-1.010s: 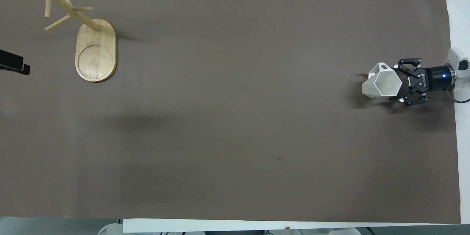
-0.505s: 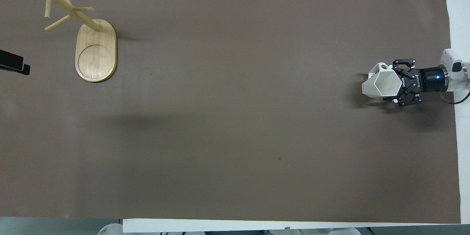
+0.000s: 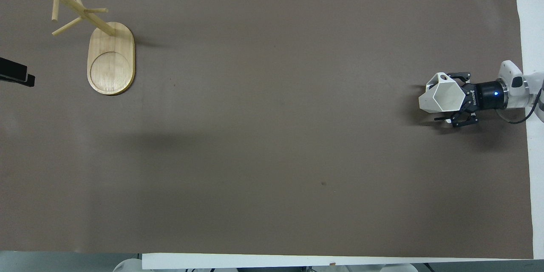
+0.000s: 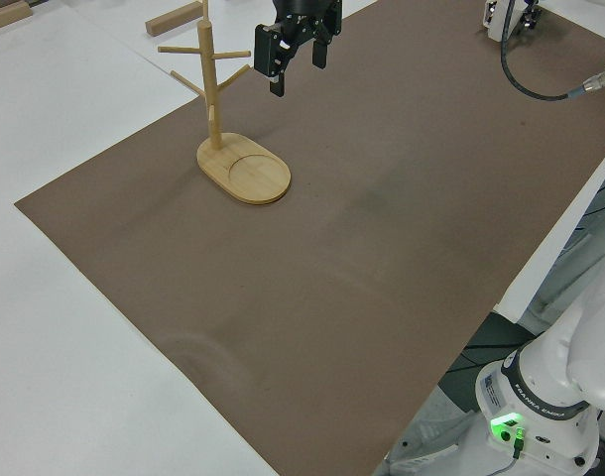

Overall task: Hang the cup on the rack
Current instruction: 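Lift the white mug with the right gripper toward the table center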

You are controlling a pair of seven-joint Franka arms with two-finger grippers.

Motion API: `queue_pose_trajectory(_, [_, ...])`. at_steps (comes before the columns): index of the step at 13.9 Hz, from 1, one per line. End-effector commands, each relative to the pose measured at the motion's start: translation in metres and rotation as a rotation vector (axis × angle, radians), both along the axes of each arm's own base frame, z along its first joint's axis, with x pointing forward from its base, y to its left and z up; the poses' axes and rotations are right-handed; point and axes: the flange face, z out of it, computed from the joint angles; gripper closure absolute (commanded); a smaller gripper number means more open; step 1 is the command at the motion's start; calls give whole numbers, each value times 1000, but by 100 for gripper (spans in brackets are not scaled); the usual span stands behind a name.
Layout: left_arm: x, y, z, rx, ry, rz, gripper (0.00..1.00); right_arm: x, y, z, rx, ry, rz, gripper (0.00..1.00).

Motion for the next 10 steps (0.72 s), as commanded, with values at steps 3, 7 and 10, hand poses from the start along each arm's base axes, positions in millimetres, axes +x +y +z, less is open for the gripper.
queue_pose_trajectory(3, [-13, -5, -1, 14, 40, -19, 0, -2, 16, 6, 3, -24, 3, 6])
queue_pose_trajectory(7, [-17, -7, 1, 18, 52, 42, 0, 14, 40, 22, 2, -24, 27, 57])
queue_pose_trajectory(10, [-14, -19, 3, 22, 41, 73, 0, 44, 94, 76, -94, -29, 46, 70])
